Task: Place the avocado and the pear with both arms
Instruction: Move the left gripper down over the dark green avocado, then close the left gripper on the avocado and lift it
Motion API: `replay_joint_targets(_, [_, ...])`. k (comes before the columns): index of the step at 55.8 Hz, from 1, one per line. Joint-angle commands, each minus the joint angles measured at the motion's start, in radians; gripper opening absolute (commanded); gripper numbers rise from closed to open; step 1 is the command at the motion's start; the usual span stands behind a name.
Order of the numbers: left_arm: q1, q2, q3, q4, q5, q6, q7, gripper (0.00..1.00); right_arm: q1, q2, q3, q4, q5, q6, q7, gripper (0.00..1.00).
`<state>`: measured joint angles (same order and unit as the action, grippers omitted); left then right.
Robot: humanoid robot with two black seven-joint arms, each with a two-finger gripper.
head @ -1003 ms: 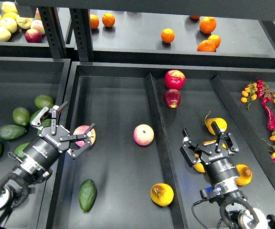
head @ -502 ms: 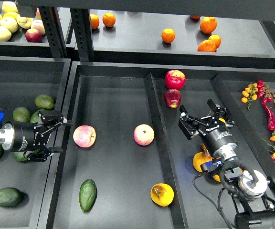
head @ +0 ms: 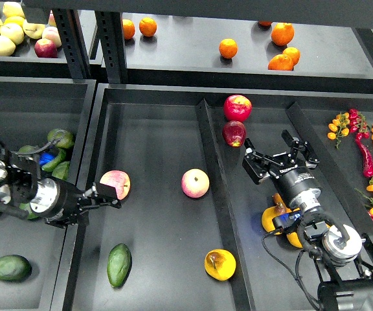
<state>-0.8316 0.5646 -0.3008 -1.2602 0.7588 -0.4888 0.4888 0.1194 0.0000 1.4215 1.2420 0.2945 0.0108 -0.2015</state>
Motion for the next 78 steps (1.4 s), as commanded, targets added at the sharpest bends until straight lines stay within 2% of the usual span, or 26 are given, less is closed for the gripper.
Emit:
replay_joint_targets(1, [-0.086, -0.048, 0.14, 0.012, 0.004, 0.0, 0.0, 1.0, 0.002, 0.0, -0.001, -0.004, 0.0, 0.001, -0.001, 1.0])
replay_joint_targets(8, [-0.15, -0.087, 0.255, 0.036, 0.005, 0.0, 0.0, 0.99, 0.009, 0.0, -0.001, -0.013, 0.0, 0.001, -0.001, 1.0])
replay_joint_targets(22, [-0.155, -0.117, 0.348, 0.056, 0.008, 0.0, 0.0, 0.99, 0.011, 0.0, -0.003, -0.016, 0.0, 0.001, -0.003, 1.0])
replay_joint_targets(47, [-0.146, -0.241, 0.367, 0.223, 0.008, 0.0, 0.0, 0.99, 0.011, 0.0, -0.006, -0.029, 0.0, 0.003, -0.003, 1.0])
replay_joint_targets(78, [-0.124, -0.353, 0.399, 0.358, 0.005, 0.0, 0.0, 0.99, 0.009, 0.0, -0.01, -0.036, 0.0, 0.006, -0.003, 1.0])
